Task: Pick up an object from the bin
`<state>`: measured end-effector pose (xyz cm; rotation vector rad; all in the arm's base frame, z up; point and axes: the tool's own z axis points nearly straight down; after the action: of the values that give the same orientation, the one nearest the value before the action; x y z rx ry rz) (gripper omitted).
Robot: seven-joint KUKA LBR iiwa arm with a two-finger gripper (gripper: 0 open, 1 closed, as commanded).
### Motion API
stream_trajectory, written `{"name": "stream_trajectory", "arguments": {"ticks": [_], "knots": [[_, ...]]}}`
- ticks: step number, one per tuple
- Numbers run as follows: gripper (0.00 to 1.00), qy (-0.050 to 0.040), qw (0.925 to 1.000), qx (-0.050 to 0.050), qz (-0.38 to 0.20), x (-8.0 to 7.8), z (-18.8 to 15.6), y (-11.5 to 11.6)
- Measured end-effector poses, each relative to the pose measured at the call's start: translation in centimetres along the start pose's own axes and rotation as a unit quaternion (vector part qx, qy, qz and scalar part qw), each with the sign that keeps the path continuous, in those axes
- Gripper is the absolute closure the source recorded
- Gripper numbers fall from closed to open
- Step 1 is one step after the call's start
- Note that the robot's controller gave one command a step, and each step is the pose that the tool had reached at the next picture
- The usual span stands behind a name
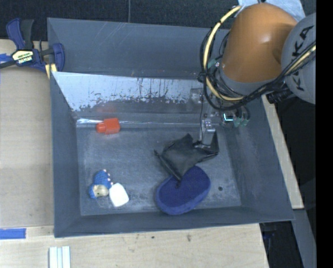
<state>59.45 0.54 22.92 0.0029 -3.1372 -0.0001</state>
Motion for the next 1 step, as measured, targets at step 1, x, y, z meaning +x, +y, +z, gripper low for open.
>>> {"name": "stream_trajectory", "arguments": {"ticks": [1], "knots": [[0.0,0.0075,0.9999,-0.003,0.006,1.21,15.58,-2.45]]}}
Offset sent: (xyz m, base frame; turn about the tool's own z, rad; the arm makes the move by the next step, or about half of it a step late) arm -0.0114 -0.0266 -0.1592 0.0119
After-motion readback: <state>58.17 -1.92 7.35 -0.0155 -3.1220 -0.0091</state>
